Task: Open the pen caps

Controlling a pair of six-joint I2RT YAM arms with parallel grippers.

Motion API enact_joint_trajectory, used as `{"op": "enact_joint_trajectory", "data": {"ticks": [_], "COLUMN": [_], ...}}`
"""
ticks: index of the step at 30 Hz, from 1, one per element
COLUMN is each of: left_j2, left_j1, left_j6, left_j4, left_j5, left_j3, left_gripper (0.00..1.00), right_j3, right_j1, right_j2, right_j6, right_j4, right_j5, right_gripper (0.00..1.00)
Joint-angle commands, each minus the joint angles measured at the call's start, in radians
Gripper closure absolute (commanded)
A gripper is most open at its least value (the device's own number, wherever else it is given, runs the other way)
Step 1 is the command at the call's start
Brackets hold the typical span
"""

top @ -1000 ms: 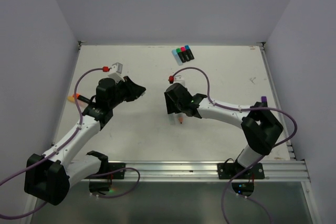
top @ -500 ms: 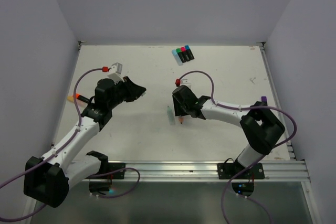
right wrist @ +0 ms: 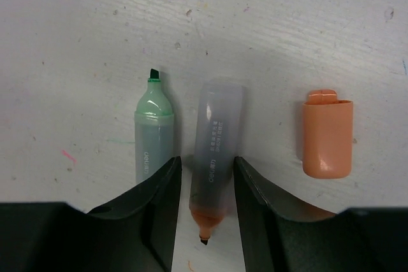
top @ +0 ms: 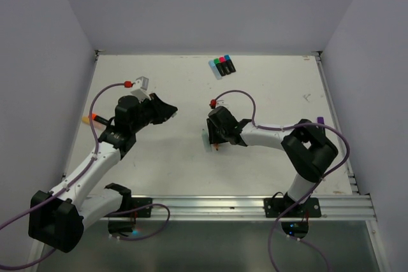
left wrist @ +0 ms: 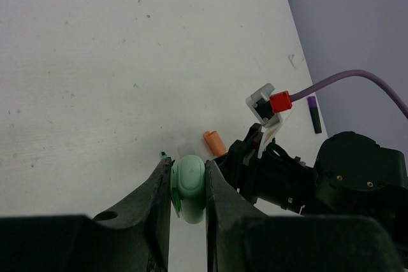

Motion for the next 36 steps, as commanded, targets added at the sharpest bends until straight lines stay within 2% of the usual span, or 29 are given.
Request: {"op": "enact_joint_trajectory", "data": {"ticks": [1, 11, 19, 22, 24, 25, 29, 33, 36], "left_j2": [-0.023, 0.005, 0.139, 0.245, 0.313, 0.377, 0.531, 0.715, 0.827], "left_j1": [-0.001, -0.001, -0.038, -0.124, -0.205, -0.251, -0.326, -0.411, -0.443], "left_j6": [0.033, 0.033, 0.019, 0.025, 0.028, 0.025, -0.002, 0.027, 0.012], "left_j4": [0.001, 0.022, 0.087, 0.081, 0.044, 0.048, 0.094, 0.039, 0.05], "left_j5": [0.023, 0.081, 0.142, 0.09, 0.055, 0.049, 0.029, -0.04, -0.053], "left_j3": [0.014, 0.02, 0.049, 0.125, 0.211, 0.231, 0.322, 0.518, 0.569], "left_gripper": [1.0, 1.0, 1.0, 1.0, 1.0, 1.0, 1.0, 1.0, 1.0], "right_j3": [-0.01, -0.024, -0.037, -0.021, -0.016, -0.011, -0.017, -0.037, -0.033], "right_j1": [-0.003, -0.003, -0.048, -0.126, -0.23, -0.311, -0.445, -0.543, -0.627], "right_j2": [0.013, -0.051, -0.26, -0.364, -0.41, -0.455, -0.564, -0.618, -0.618], "right_j6": [0.02, 0.046, 0.038, 0.058, 0.078, 0.088, 0.064, 0.043, 0.015], "right_j4": [0.072, 0.115, -0.046, -0.206, -0.313, -0.348, -0.434, -0.454, -0.465], "right_j5": [-0.06, -0.14, 0.029, 0.108, 0.119, 0.115, 0.177, 0.15, 0.078], "right_gripper": [0.59, 0.58, 0.45, 0.39, 0.36, 0.27, 0.03, 0.01, 0.01]}}
